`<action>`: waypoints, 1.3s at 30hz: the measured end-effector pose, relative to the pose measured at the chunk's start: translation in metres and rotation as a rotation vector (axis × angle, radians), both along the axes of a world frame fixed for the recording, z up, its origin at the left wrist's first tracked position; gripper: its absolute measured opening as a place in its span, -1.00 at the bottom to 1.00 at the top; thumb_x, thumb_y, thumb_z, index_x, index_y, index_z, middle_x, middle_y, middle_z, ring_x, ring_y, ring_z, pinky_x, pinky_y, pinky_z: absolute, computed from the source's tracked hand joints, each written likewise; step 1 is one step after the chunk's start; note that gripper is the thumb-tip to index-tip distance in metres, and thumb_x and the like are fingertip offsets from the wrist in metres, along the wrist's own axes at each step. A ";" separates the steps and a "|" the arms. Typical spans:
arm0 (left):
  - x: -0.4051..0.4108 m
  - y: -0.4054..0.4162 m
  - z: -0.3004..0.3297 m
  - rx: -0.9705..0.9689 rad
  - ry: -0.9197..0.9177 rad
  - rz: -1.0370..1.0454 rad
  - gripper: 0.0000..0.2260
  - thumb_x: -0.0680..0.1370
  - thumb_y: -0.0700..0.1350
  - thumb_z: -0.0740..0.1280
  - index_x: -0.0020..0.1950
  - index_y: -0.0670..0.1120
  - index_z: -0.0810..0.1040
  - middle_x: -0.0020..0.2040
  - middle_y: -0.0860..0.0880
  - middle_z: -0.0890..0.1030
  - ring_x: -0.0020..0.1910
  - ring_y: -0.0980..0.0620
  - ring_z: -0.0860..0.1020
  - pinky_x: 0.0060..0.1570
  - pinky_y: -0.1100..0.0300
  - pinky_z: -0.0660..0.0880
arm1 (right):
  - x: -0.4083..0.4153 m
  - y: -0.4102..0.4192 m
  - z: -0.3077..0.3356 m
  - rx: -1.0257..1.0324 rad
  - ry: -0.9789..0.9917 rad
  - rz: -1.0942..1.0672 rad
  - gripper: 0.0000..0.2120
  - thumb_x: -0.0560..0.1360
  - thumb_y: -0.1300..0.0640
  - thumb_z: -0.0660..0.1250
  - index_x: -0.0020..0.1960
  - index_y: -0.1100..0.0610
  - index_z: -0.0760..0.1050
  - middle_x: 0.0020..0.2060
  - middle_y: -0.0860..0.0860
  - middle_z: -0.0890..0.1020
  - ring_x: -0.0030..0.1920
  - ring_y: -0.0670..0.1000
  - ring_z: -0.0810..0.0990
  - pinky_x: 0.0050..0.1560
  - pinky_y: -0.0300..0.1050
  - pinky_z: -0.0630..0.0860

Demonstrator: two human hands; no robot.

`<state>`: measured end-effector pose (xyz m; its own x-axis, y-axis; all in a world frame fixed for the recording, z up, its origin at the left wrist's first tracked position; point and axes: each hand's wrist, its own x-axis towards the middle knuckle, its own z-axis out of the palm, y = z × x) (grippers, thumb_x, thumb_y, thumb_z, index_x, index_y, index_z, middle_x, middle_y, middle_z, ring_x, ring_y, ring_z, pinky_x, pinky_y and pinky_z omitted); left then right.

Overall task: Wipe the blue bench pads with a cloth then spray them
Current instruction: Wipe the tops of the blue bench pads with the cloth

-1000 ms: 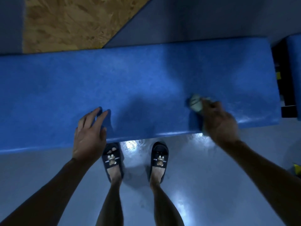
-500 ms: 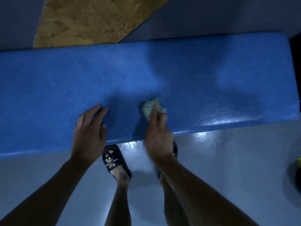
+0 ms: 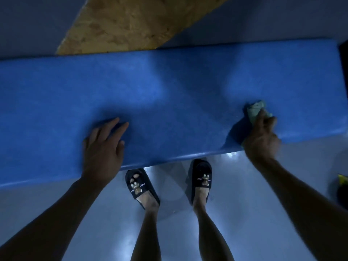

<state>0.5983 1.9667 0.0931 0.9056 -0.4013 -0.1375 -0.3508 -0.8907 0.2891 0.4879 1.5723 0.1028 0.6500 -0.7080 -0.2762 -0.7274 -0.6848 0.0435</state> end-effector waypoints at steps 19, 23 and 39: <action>0.015 0.011 -0.002 -0.013 0.040 -0.037 -0.52 0.51 -0.03 0.44 0.41 0.17 0.46 0.41 0.09 0.44 0.24 -0.12 0.38 0.10 -0.10 0.32 | 0.019 0.060 0.006 0.046 -0.058 0.210 -0.29 0.51 0.26 0.29 0.60 0.05 0.12 0.31 0.21 0.35 -0.20 0.33 0.59 -0.31 0.04 0.40; 0.014 0.010 -0.002 -0.023 0.050 -0.031 -0.52 0.51 -0.03 0.44 0.41 0.18 0.45 0.41 0.11 0.43 0.24 -0.10 0.37 0.09 -0.10 0.32 | 0.033 0.093 -0.005 0.009 -0.066 -0.010 -0.34 0.55 0.29 0.21 0.61 0.14 0.09 0.47 0.25 0.25 -0.04 0.39 0.59 -0.19 0.14 0.46; 0.027 0.014 0.004 -0.036 0.140 -0.050 -0.51 0.47 -0.02 0.48 0.38 0.19 0.48 0.37 0.11 0.45 0.20 -0.06 0.38 0.06 -0.13 0.39 | 0.071 0.081 0.032 0.019 -0.067 0.241 -0.64 0.53 0.09 0.30 0.31 0.12 0.39 0.16 0.16 0.46 -0.21 0.35 0.61 -0.26 0.12 0.51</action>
